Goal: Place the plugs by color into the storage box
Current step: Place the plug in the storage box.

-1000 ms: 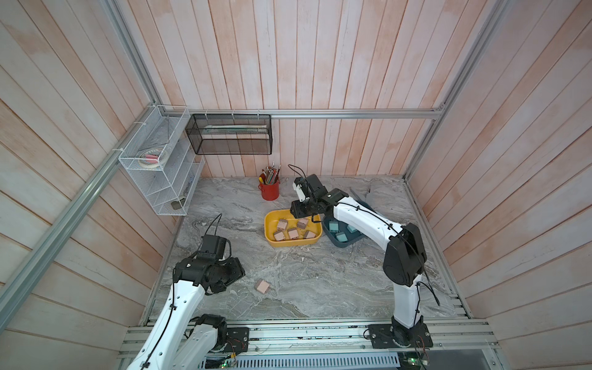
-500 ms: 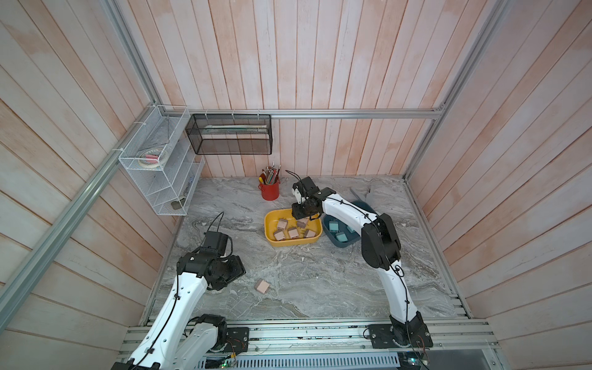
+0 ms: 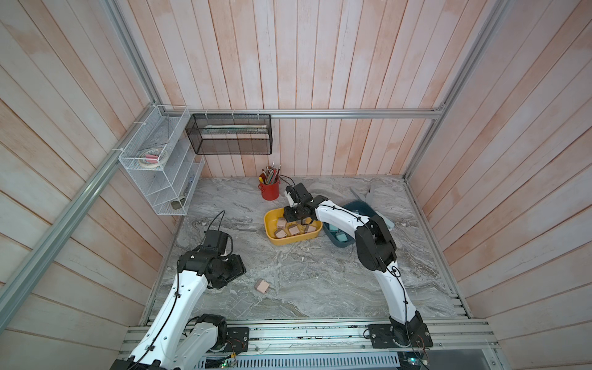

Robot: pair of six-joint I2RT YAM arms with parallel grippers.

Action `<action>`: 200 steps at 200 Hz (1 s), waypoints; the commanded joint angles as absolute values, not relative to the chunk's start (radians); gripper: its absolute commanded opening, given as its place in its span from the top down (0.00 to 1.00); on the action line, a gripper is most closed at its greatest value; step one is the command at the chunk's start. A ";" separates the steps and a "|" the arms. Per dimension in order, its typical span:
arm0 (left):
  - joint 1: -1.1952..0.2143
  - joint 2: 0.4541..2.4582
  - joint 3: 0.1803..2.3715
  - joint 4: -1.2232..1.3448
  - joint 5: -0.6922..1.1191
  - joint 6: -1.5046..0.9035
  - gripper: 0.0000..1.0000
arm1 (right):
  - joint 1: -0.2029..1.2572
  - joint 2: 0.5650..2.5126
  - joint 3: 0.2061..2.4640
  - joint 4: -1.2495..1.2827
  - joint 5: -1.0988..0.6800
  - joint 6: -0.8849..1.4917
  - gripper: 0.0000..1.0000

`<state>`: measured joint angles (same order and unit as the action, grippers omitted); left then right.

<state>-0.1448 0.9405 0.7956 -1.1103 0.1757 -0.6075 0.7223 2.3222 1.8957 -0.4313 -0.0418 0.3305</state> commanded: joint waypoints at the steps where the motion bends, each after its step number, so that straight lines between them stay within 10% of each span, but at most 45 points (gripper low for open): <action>1: -0.140 0.923 0.820 -1.117 0.182 -0.585 0.33 | 0.727 2.319 1.825 -0.406 -0.004 0.373 0.63; 42: -0.141 0.909 0.812 -1.124 0.188 -0.578 0.33 | 0.733 2.286 1.728 -0.364 0.030 0.405 0.62; 125: -0.141 0.904 0.858 -1.123 0.194 -0.571 0.33 | 0.806 2.147 1.839 -0.535 0.146 0.366 0.23; 200: -0.070 0.907 0.938 -1.189 0.185 -0.561 0.33 | 1.065 2.007 1.741 -0.652 0.118 0.501 0.18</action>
